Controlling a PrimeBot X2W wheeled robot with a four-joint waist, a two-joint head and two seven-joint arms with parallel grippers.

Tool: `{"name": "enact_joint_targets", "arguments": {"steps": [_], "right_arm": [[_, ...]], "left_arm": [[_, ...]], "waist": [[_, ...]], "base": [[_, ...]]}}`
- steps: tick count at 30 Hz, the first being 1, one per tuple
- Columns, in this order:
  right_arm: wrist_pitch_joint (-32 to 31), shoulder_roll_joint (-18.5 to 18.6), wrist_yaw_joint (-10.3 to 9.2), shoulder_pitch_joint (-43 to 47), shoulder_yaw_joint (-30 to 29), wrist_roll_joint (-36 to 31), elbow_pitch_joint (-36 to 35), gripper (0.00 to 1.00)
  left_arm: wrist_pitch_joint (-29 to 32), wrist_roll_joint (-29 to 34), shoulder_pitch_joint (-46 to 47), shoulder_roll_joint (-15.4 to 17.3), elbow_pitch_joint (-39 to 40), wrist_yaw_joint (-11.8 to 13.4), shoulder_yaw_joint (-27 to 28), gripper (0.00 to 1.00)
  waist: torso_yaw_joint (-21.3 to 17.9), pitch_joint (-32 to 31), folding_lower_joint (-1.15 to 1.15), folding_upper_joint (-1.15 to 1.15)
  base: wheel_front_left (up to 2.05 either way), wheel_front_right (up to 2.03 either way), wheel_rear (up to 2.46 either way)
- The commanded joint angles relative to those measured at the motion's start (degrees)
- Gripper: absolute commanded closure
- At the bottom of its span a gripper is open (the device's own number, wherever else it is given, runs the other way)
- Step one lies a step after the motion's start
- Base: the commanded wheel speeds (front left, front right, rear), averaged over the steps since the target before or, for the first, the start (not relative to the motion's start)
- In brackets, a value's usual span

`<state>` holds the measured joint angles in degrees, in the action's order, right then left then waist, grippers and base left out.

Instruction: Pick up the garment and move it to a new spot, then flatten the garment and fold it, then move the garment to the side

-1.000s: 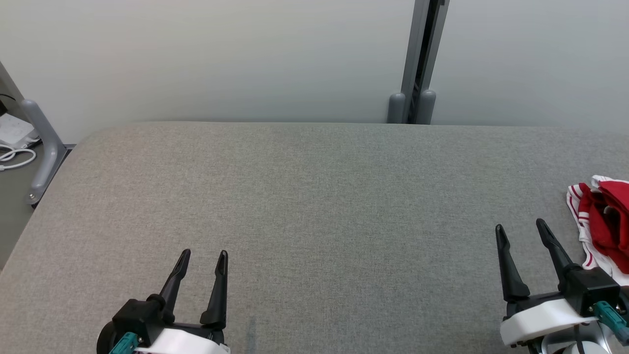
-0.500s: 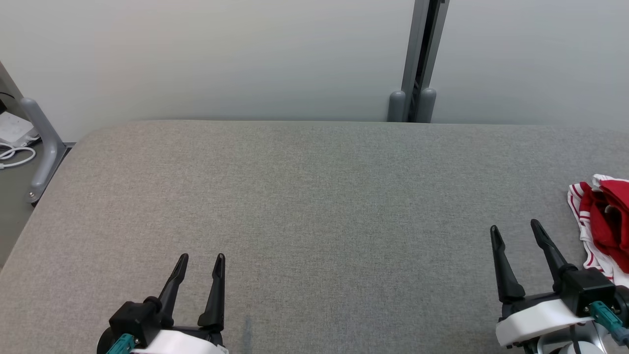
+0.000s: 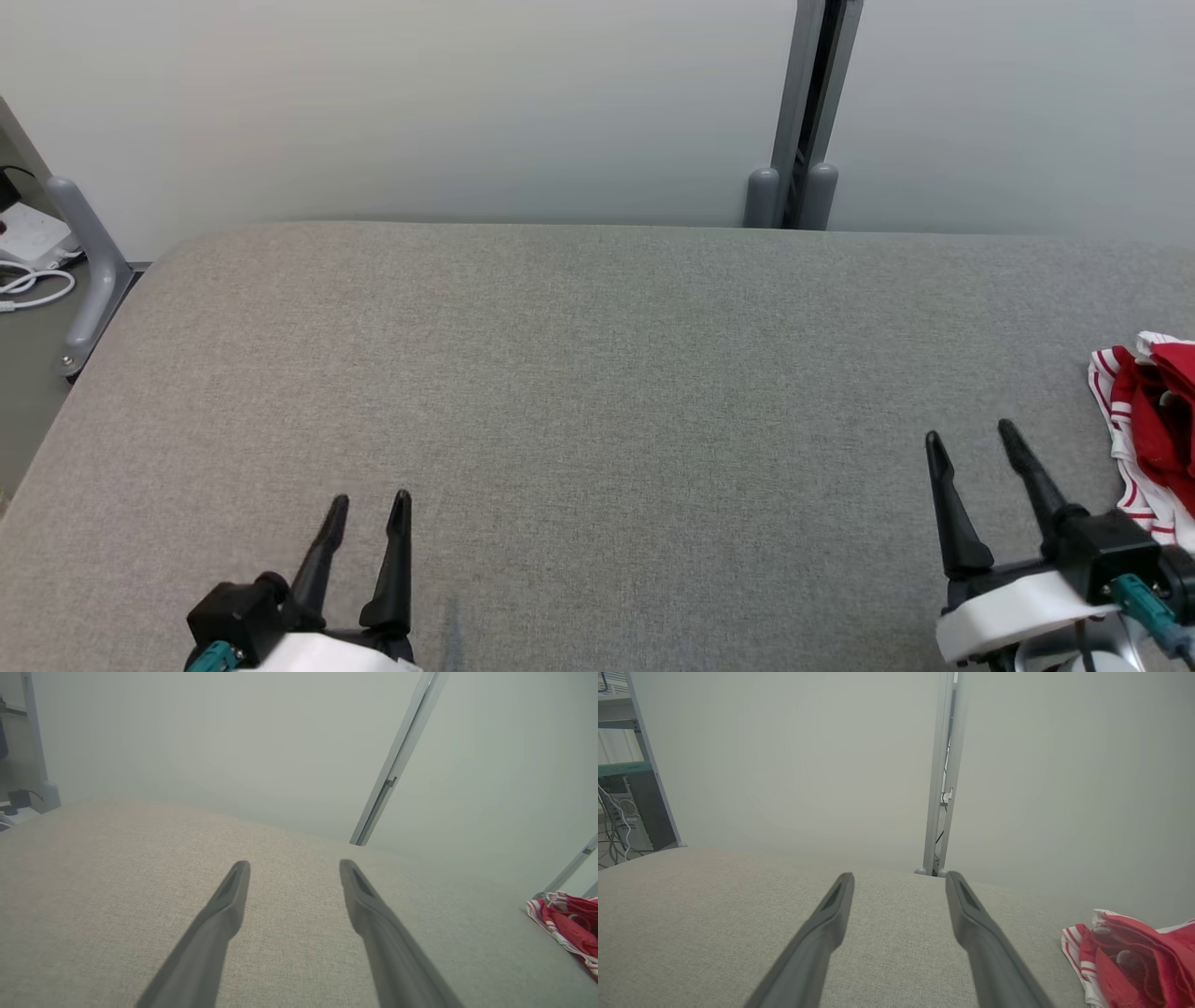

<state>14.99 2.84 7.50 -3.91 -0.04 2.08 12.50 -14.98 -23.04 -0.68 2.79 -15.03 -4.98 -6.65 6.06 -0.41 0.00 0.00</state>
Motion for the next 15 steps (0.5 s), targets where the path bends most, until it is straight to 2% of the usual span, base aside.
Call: {"name": "enact_joint_targets", "arguments": {"steps": [1,3,6,8,15], "right_arm": [[0.00,-0.02,0.00,0.07,0.01,-0.01,0.13,1.00],[-0.35,-0.52,0.00,1.09,0.15,0.07,1.68,1.00],[-2.23,-0.52,0.00,0.68,-1.15,4.49,2.23,1.00],[-4.14,-0.47,0.00,0.78,-2.16,10.65,1.83,1.00],[-6.99,-0.38,0.00,1.09,-3.57,20.82,1.02,1.00]], "left_arm": [[0.01,0.00,-0.05,0.00,-0.15,0.00,-0.01,1.00],[0.29,-0.07,-0.97,-0.22,-1.63,0.00,-0.14,1.00],[1.01,-3.72,-0.83,-0.22,-1.43,-0.11,0.01,1.00],[1.96,-8.48,-0.35,-0.16,-1.09,-0.27,0.28,1.00],[3.52,-16.30,0.45,-0.08,-0.55,-0.59,0.74,1.00]], "waist": [[0.01,0.00,0.00,0.00],[0.00,0.01,0.00,0.00],[-0.18,0.02,0.00,0.00],[-0.42,0.04,0.00,0.00],[-0.86,0.07,0.00,0.00]], "base": [[0.00,0.00,0.00],[0.00,0.00,0.00],[0.00,0.00,0.00],[0.00,0.00,0.00],[0.00,0.00,0.00]]}}
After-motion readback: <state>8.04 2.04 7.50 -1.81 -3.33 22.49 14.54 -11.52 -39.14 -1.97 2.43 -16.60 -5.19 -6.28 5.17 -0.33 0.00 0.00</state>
